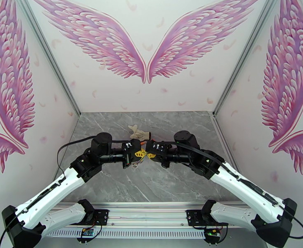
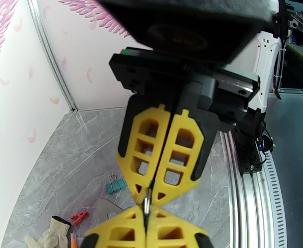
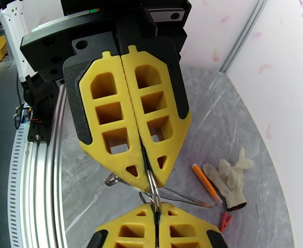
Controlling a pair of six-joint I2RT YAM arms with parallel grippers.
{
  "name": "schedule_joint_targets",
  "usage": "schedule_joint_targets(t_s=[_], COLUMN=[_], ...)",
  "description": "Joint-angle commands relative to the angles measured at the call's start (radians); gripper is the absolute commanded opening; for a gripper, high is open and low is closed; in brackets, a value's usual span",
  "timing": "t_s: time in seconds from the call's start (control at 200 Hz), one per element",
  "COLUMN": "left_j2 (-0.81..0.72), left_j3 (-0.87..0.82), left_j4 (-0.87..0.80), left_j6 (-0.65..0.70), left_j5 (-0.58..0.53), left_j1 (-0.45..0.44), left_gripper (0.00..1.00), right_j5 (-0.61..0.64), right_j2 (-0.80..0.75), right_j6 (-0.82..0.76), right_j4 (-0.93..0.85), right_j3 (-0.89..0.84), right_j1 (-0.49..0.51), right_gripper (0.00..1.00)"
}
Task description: Remove the keys from the keyring
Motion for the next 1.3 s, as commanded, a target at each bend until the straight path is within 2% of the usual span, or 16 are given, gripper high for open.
schedule_joint_targets(t_s=[0.0, 0.525, 0.845, 0.95, 1.035, 1.295], left_j2=[-0.027, -0.022, -0.014, -0.025, -0.044, -0.046], left_j3=[0.027, 0.044, 0.049, 0.018, -0.031, -0.059], left_j4=[0.018, -0.086, -0.074, -0.008, 0.082, 0.185], left_j6=[0.011, 0.047, 0.037, 0.014, 0.007, 0.040], left_j5=[-0.009, -0.138, -0.178, -0.213, -0.187, -0.139], left_j1=[0.007, 0.003, -0.002, -0.002, -0.004, -0.007], left_gripper=[0.00, 0.00, 0.00, 0.00, 0.00, 0.00], right_j5=[-0.011, 0.022, -0.040, -0.010, -0.020, -0.036], right_j2=[-0.002, 0.029, 0.087, 0.077, 0.049, 0.006], right_j6=[0.032, 0.200, 0.318, 0.362, 0.390, 0.350], right_j4=[-0.063, -0.220, -0.279, -0.262, -0.192, -0.112], right_j3=[0.037, 0.190, 0.266, 0.264, 0.228, 0.173], right_j1=[-0.012, -0.018, -0.016, -0.017, -0.016, -0.016], right_gripper=[0.00, 0.00, 0.00, 0.00, 0.00, 0.00])
